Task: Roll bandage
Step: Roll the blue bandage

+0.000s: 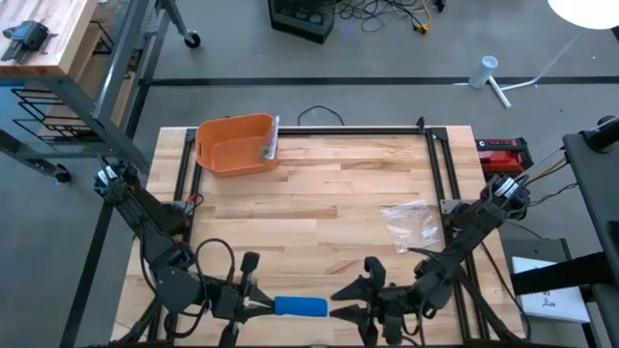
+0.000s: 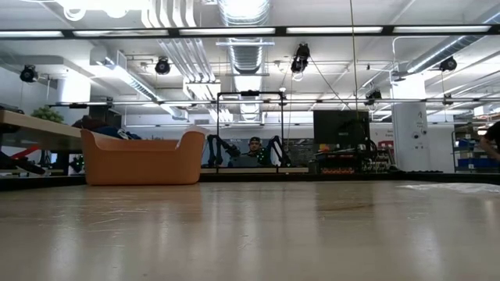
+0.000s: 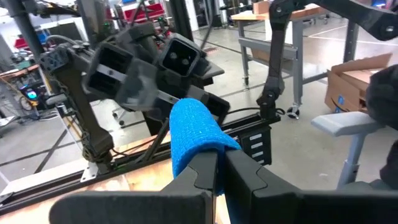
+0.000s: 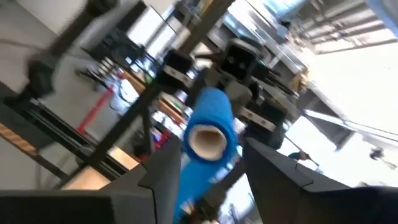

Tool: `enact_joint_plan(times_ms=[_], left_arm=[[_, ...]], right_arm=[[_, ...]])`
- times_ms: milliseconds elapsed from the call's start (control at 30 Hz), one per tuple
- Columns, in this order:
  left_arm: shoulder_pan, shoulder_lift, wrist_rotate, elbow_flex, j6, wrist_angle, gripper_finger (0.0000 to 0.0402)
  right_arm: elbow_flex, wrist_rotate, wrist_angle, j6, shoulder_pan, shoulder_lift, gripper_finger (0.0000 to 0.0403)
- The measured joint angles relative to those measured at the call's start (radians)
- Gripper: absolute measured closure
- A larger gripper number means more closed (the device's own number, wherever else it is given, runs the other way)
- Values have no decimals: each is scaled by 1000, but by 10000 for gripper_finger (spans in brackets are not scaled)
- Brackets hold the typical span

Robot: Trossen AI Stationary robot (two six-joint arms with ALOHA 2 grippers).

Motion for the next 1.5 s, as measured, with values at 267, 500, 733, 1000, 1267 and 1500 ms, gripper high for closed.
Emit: enact_joint_plan(times_ms=[267,500,733,1000,1267,1500], left_arm=[[4,0,41,0,37,2,399],[14,16,41,0,80,43,397],[34,36,41,0,95,67,397],[40,37,41,0,120,71,399],[46,36,41,0,117,75,395],[46,36,40,0,93,70,394]], right_arm=[[19,-14,22,6,-13,-2,237],[19,-29,-4,28,-13,1,239],[19,-37,-3,32,-16,1,234],[19,-39,-32,68,-25,1,249],[19,-41,-45,97,-37,1,278],[19,-58,-62,56,-40,2,335]])
